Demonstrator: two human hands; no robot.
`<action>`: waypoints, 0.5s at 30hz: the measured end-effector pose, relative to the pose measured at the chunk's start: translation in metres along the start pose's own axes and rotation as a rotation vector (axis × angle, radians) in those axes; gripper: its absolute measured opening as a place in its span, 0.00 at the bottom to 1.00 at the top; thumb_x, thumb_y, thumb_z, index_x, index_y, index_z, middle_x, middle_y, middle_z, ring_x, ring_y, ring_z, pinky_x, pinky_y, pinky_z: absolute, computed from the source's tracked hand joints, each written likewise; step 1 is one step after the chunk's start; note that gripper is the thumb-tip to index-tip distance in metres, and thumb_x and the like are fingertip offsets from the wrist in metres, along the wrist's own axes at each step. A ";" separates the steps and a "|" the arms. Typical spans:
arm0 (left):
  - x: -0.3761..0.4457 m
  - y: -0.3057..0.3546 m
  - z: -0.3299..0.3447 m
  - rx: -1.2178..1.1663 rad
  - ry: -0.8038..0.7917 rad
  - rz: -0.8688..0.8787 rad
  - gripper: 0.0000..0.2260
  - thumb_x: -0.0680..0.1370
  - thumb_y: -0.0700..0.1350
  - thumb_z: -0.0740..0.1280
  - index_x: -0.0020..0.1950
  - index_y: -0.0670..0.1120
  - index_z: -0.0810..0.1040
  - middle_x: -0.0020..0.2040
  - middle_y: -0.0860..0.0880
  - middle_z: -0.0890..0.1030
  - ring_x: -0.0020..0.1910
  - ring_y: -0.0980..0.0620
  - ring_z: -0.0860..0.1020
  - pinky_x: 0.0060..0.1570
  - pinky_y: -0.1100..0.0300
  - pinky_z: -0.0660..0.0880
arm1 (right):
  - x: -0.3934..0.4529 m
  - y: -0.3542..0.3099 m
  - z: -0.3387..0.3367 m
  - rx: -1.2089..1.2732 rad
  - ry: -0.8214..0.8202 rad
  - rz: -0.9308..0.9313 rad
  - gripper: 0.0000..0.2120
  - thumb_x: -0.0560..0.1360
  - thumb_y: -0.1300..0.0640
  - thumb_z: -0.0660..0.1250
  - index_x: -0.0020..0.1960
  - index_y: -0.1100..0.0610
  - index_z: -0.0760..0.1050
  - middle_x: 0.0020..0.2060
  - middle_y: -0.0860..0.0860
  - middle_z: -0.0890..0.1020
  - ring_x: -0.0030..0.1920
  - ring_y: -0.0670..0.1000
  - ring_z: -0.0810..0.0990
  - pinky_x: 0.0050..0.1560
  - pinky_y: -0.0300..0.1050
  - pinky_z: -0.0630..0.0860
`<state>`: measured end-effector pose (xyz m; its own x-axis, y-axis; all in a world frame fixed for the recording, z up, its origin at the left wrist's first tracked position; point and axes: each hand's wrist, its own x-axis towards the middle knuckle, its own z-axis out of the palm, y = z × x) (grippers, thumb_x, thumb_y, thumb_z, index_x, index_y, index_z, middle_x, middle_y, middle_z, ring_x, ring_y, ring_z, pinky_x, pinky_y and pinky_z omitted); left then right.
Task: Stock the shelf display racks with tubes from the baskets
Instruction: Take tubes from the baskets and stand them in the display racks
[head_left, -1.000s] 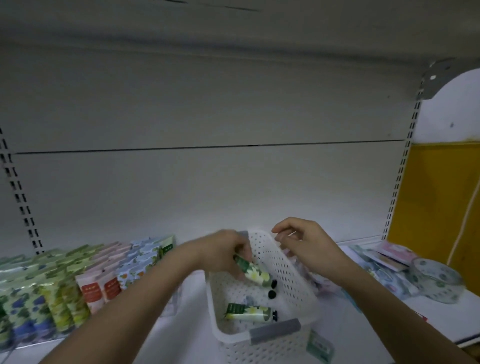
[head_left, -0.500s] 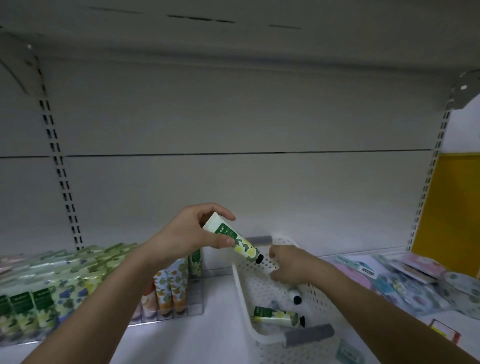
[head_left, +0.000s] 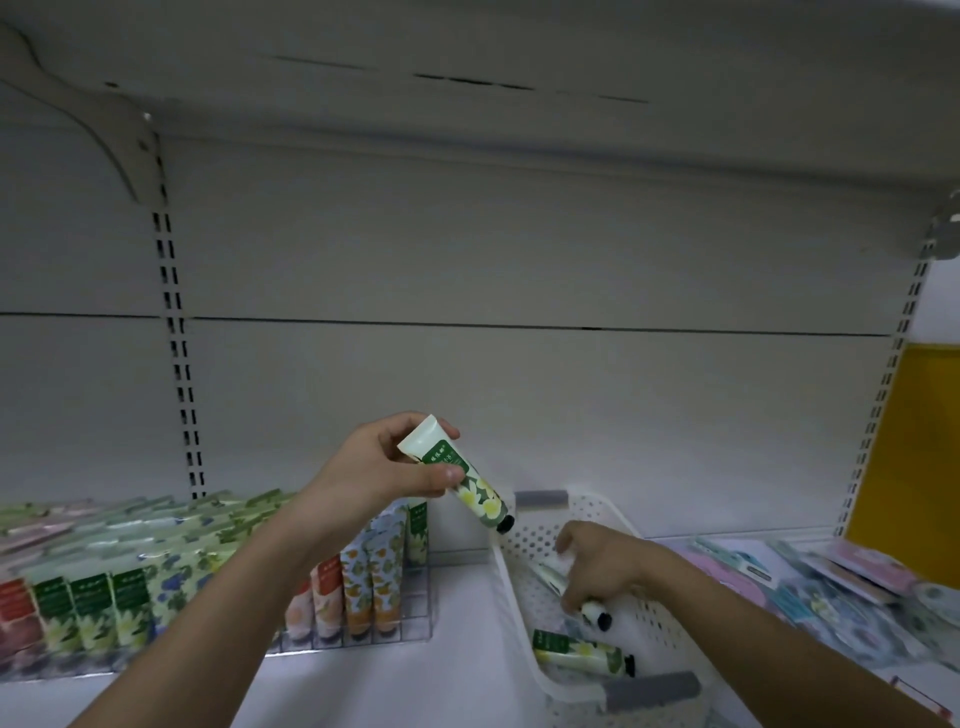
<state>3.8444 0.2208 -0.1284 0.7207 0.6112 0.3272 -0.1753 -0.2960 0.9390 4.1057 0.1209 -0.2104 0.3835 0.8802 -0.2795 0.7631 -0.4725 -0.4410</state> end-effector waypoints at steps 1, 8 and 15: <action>-0.001 0.001 0.000 -0.005 -0.002 0.003 0.16 0.68 0.38 0.76 0.54 0.45 0.81 0.46 0.42 0.85 0.45 0.47 0.84 0.42 0.64 0.79 | -0.002 -0.002 -0.002 0.055 -0.004 -0.004 0.33 0.67 0.56 0.76 0.69 0.52 0.67 0.59 0.51 0.75 0.55 0.50 0.76 0.42 0.38 0.73; -0.001 0.002 -0.003 -0.123 0.022 0.011 0.17 0.64 0.44 0.77 0.52 0.45 0.83 0.46 0.44 0.85 0.45 0.43 0.84 0.43 0.59 0.80 | -0.028 -0.015 -0.017 0.820 -0.140 -0.152 0.15 0.75 0.68 0.63 0.60 0.61 0.77 0.54 0.62 0.82 0.48 0.55 0.83 0.45 0.47 0.80; -0.005 0.003 -0.007 -0.105 0.003 0.027 0.14 0.68 0.47 0.75 0.53 0.52 0.83 0.50 0.47 0.84 0.48 0.47 0.84 0.43 0.59 0.80 | -0.048 -0.029 -0.028 1.254 -0.280 -0.368 0.20 0.75 0.76 0.55 0.65 0.69 0.72 0.53 0.68 0.79 0.46 0.60 0.80 0.46 0.54 0.79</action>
<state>3.8356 0.2222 -0.1264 0.7126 0.6066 0.3526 -0.2641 -0.2336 0.9358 4.0795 0.0938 -0.1601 0.0258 0.9969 -0.0740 -0.2505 -0.0652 -0.9659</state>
